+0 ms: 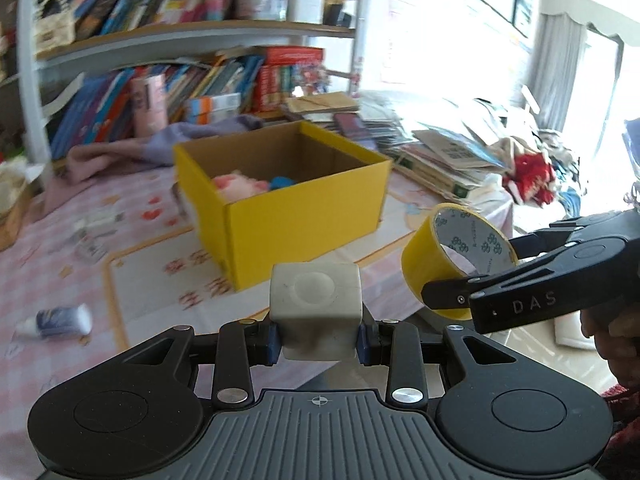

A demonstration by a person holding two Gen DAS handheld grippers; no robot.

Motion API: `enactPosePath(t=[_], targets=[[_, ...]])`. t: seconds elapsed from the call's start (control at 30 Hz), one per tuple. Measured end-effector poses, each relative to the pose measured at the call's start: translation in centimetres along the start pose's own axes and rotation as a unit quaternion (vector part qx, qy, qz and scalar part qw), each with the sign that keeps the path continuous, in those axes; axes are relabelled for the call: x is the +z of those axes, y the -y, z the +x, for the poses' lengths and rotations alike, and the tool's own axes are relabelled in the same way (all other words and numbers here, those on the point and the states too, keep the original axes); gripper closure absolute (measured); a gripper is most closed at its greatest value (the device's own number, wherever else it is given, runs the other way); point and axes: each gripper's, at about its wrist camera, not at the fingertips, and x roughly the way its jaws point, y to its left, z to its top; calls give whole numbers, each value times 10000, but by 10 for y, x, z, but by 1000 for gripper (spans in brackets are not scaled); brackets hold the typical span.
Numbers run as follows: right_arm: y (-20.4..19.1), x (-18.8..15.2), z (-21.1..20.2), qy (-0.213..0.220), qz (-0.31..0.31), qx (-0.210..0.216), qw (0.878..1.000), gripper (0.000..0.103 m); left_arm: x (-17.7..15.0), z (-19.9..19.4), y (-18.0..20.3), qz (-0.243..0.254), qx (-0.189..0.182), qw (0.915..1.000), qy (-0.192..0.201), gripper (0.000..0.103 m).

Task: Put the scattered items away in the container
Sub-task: 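Carry the cream cube and tape roll over the yellow box and lower them inside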

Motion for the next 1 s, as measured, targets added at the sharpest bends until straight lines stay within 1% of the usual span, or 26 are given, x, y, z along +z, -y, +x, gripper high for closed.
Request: enactPosePath(t=[0.17, 0.6, 0.7, 0.77, 0.87, 1.0], targets=[[20, 8, 7, 12, 90, -17, 10000, 14, 12, 16, 8, 64, 5, 10000, 0, 70], [56, 49, 47, -188, -278, 431, 9985, 14, 43, 58, 15, -262, 403, 9988, -87, 70], [64, 62, 49, -38, -417, 516, 9978, 14, 57, 64, 19, -228, 547, 9982, 28, 70], [68, 73, 49, 179, -579, 565, 9966, 14, 67, 67, 22, -180, 661, 9975, 147, 70], [73, 91, 51, 508, -877, 649, 9927, 14, 82, 75, 24, -133, 827, 9961, 282, 70], [79, 114, 63, 837, -1273, 702, 9858, 14, 102, 88, 21, -20, 1078, 9933, 420, 70]])
